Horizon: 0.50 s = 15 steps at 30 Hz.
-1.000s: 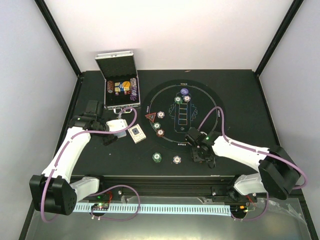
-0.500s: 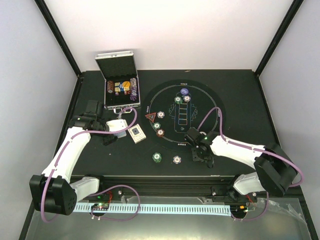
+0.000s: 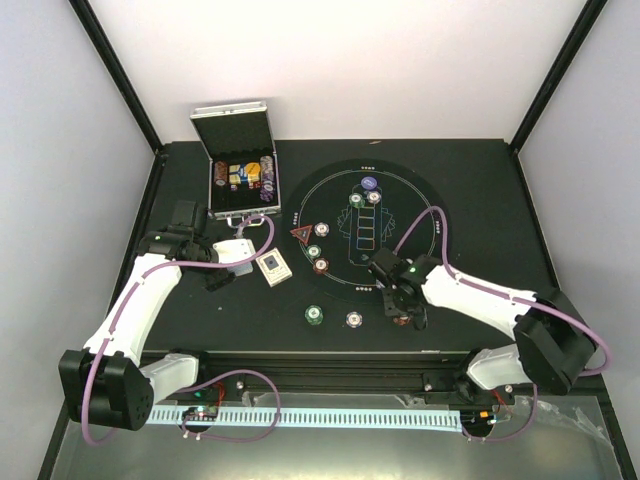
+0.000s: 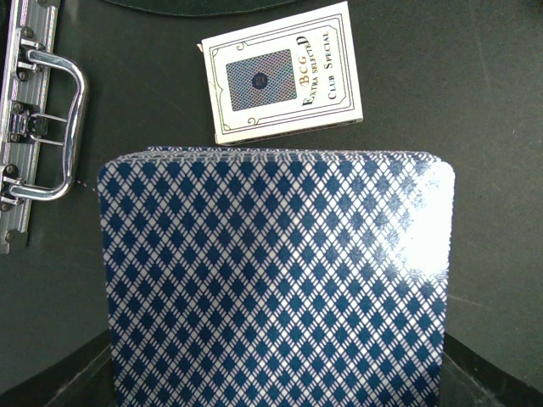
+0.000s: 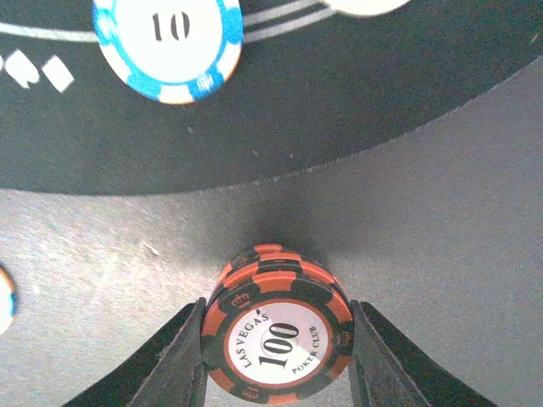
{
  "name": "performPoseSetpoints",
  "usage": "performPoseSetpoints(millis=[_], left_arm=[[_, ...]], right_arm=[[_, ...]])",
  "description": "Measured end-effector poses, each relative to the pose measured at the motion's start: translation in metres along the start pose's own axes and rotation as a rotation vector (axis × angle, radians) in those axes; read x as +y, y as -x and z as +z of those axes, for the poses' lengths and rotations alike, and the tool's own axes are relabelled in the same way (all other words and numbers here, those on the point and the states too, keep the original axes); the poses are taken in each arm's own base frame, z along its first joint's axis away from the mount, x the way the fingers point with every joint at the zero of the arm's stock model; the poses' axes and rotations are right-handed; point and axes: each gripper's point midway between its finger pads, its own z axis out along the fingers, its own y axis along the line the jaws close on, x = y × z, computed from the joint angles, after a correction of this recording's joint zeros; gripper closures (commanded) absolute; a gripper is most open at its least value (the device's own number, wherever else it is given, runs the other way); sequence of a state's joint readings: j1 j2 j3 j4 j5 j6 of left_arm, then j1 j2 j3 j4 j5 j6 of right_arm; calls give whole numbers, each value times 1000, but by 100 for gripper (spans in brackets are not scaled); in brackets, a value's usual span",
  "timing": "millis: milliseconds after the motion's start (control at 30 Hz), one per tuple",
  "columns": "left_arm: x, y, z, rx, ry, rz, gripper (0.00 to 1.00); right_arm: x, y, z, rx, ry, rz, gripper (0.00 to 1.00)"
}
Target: Distribute texas hold em gaming equipment
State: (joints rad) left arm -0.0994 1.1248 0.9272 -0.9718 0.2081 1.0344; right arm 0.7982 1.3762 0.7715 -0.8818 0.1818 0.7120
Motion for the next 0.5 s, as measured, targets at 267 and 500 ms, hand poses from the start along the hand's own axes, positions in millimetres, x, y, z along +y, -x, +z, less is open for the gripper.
performPoseSetpoints(millis=[267, 500], left_arm=[[0, 0, 0, 0, -1, 2, 98], [0, 0, 0, -1, -2, 2, 98]], right_arm=[[-5, 62, -41, -114, 50, 78, 74], [-23, 180, -55, -208, 34, 163, 74]])
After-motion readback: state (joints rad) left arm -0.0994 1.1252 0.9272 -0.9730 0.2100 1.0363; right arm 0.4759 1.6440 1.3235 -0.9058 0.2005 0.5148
